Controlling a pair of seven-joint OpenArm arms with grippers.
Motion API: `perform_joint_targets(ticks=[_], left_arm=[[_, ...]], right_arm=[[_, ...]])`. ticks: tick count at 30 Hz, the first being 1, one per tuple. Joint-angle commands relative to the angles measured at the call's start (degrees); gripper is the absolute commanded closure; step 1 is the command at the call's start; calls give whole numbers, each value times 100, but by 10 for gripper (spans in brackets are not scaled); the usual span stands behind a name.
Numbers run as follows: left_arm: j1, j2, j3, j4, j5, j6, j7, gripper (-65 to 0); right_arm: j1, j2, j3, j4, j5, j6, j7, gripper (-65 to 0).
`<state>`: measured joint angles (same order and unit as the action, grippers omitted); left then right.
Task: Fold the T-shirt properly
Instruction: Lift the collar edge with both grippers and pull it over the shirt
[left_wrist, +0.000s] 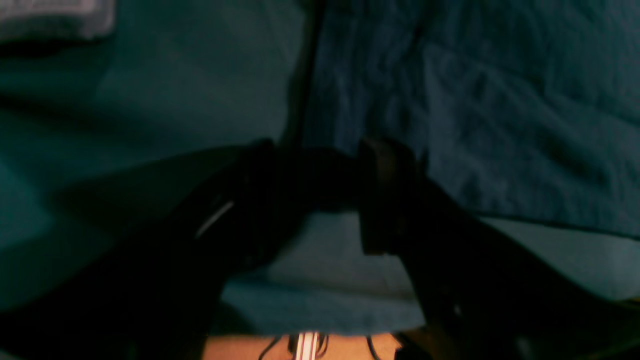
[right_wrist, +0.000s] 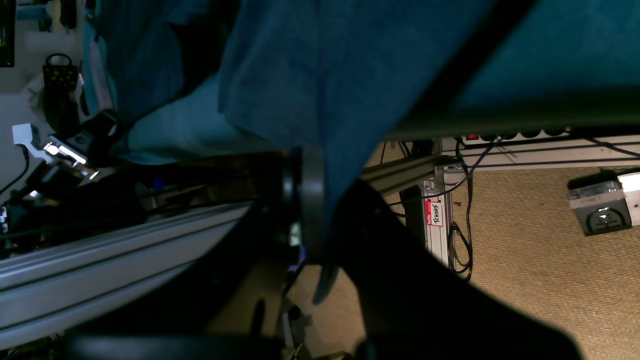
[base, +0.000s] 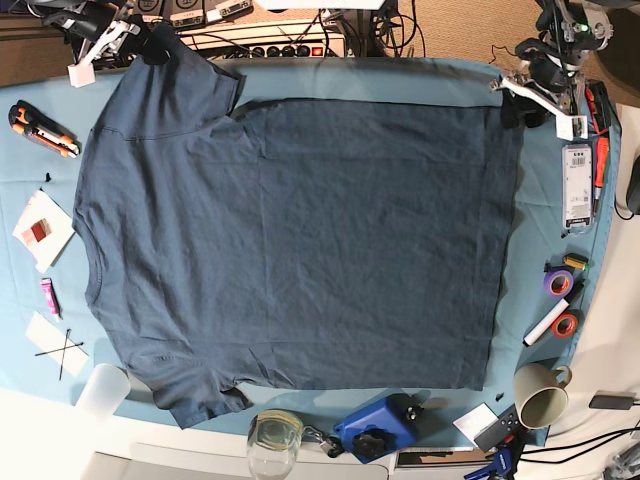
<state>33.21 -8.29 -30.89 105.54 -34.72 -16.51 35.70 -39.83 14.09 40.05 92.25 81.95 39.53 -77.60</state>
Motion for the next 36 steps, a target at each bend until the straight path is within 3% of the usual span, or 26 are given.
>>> perform_joint_targets(ticks=[1, 8, 12, 16, 20, 21, 27, 36], left_arm=[[-44, -48, -15, -101, 4, -44, 164, -276], [-387, -42, -15, -662, -782, -221, 1351, -275], [-365, -44, -15, -660, -909, -221, 1714, -273], [-367, -44, -15, -660, -1051, -216, 2002, -175], [-369, -44, -15, -658, -1161, -221, 1882, -15], [-372, -46, -15, -656, -1161, -221, 1864, 0], [-369, -28, -70, -428, -1156, -223, 1998, 0], [-291, -39, -708, 74, -1215, -225, 2330, 0]], right_arm=[[-48, 70, 55, 81, 116, 47, -2, 0], [-48, 70, 55, 81, 116, 47, -4, 0], [-48, 68, 55, 81, 118, 47, -7, 0], [-48, 68, 55, 81, 118, 47, -2, 0], [-28, 70, 57, 81, 118, 47, 11, 0], [-11, 68, 57, 81, 118, 47, 24, 0], [-4, 66, 85, 273, 114, 47, 129, 0], [-227, 4, 831, 1287, 118, 47, 70, 0]])
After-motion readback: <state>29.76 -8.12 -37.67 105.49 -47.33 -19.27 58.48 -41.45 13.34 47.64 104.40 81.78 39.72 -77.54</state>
